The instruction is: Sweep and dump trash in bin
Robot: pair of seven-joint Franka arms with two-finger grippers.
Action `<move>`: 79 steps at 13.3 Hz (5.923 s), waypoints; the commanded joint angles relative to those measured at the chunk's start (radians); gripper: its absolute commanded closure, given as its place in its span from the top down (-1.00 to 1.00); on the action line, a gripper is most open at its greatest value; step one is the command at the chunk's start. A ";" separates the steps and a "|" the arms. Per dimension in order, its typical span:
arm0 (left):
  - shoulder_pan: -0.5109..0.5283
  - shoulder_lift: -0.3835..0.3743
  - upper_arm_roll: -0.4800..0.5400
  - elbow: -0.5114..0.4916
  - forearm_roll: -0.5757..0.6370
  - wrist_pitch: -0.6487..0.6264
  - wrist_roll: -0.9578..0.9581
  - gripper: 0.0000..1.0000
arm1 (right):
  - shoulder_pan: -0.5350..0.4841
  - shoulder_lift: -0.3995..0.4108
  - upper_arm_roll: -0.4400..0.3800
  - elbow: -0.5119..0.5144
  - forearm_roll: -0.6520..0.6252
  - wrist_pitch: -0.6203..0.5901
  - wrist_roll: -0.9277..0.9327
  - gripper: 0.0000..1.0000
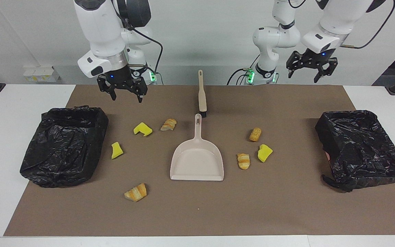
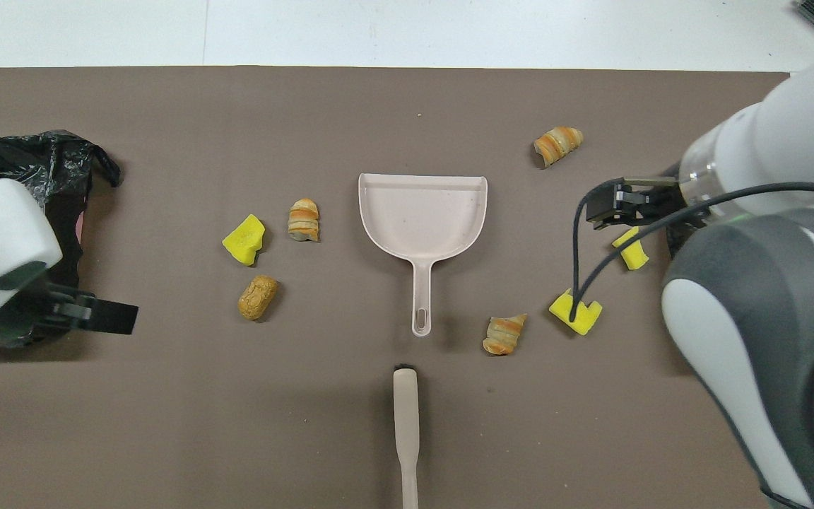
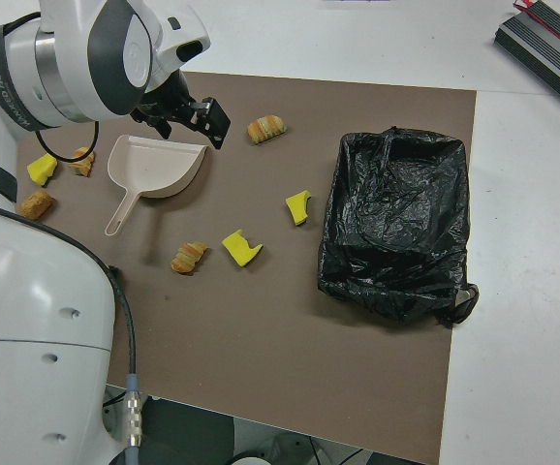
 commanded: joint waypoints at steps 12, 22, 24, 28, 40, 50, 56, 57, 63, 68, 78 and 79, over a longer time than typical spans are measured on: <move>-0.759 0.069 0.008 -0.523 -0.035 0.633 -0.886 1.00 | 0.212 0.266 0.003 -0.011 -0.042 0.233 0.201 1.00; -0.948 0.143 0.008 -0.644 -0.058 0.745 -0.949 1.00 | 0.347 0.344 0.006 -0.095 -0.067 0.409 0.347 1.00; -0.944 0.149 0.011 -0.626 -0.058 0.747 -0.945 1.00 | 0.346 0.340 0.006 -0.116 -0.068 0.414 0.345 0.97; -0.915 0.152 0.011 -0.601 -0.058 0.739 -0.949 0.58 | 0.346 0.326 0.006 -0.139 -0.070 0.408 0.345 0.44; -0.777 0.033 0.021 -0.577 -0.067 0.481 -0.796 -1.00 | 0.310 0.312 0.008 -0.116 -0.048 0.406 0.082 -1.00; -0.171 0.014 0.024 -0.475 -0.050 0.344 -0.528 -1.00 | 0.271 0.318 0.003 -0.083 -0.068 0.391 -0.547 -1.00; 0.008 0.143 0.022 -0.454 -0.025 0.478 -0.394 -1.00 | 0.240 0.320 0.002 -0.084 -0.137 0.383 -0.983 -1.00; 0.000 0.144 0.021 -0.452 -0.035 0.482 -0.393 -1.00 | 0.240 0.320 0.002 -0.086 -0.162 0.385 -1.030 -1.00; -0.123 0.158 0.016 -0.480 -0.131 0.497 -0.480 -1.00 | 0.241 0.321 0.003 -0.098 -0.246 0.386 -1.224 -1.00; -0.218 0.239 0.016 -0.414 -0.295 0.650 -0.520 -1.00 | 0.249 0.327 0.005 -0.098 -0.298 0.402 -1.243 -1.00; -0.373 0.345 0.005 -0.259 -0.338 0.704 -0.558 -1.00 | 0.241 0.329 0.005 -0.098 -0.297 0.405 -1.247 -1.00; -0.382 0.345 -0.004 -0.256 -0.338 0.707 -0.555 -1.00 | 0.241 0.329 0.005 -0.098 -0.297 0.405 -1.247 -1.00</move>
